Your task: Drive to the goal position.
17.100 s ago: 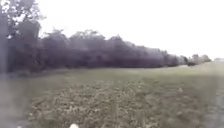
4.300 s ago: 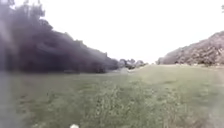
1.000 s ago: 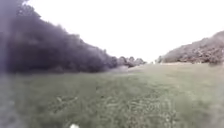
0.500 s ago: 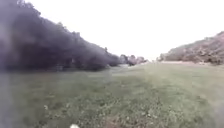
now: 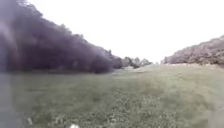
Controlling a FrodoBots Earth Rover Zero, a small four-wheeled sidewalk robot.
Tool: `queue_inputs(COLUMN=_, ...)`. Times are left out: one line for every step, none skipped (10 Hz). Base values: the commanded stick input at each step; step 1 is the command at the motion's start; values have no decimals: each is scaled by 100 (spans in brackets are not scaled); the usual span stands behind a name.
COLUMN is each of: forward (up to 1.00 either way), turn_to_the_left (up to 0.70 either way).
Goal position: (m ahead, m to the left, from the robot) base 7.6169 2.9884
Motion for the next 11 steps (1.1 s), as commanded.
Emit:
queue_inputs(forward=85, turn_to_the_left=-34)
queue_inputs(forward=85, turn_to_the_left=-34)
queue_inputs(forward=85, turn_to_the_left=-34)
queue_inputs(forward=85, turn_to_the_left=-34)
queue_inputs(forward=85, turn_to_the_left=-34)
queue_inputs(forward=85, turn_to_the_left=-17)
queue_inputs(forward=85, turn_to_the_left=0)
queue_inputs(forward=85, turn_to_the_left=0)
queue_inputs(forward=85, turn_to_the_left=0)
queue_inputs(forward=85, turn_to_the_left=0)
queue_inputs(forward=85, turn_to_the_left=0)
